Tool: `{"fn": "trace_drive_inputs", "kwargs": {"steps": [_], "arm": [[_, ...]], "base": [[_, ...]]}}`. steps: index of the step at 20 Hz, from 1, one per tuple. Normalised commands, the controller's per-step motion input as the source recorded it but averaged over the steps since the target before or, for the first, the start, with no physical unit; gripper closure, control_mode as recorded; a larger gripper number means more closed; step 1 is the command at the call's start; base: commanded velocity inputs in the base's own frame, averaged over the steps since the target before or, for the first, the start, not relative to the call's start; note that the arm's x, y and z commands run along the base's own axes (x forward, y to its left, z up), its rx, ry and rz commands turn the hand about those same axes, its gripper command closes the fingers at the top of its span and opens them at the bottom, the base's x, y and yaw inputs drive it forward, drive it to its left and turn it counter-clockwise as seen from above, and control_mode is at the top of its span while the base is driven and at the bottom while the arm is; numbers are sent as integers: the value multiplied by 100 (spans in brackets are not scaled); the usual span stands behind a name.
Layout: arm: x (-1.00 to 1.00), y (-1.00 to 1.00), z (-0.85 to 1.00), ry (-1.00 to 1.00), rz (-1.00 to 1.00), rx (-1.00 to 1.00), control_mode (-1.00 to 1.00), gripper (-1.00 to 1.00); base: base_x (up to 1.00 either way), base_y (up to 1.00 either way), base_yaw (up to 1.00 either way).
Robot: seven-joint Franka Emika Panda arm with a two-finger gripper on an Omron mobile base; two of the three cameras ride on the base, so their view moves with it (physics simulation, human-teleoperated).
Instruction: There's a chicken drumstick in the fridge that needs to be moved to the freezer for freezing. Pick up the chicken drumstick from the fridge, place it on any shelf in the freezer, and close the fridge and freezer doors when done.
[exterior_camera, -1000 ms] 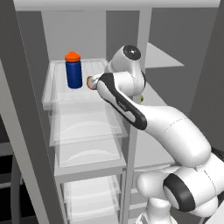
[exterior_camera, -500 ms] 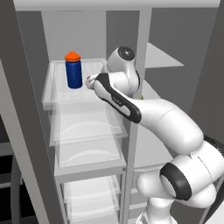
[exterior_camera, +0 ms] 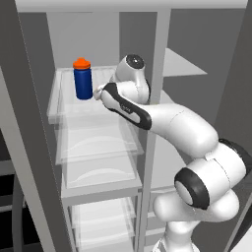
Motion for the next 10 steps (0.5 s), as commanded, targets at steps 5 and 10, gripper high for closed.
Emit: {"fn": "trace_drive_inputs", "kwargs": {"steps": [5,10], "arm": [[32,12,-26,5,0,0,-100,-100],[29,8,-15,1,0,0,-100,-100]], "base": [[0,0,0],[0,0,0]]}}
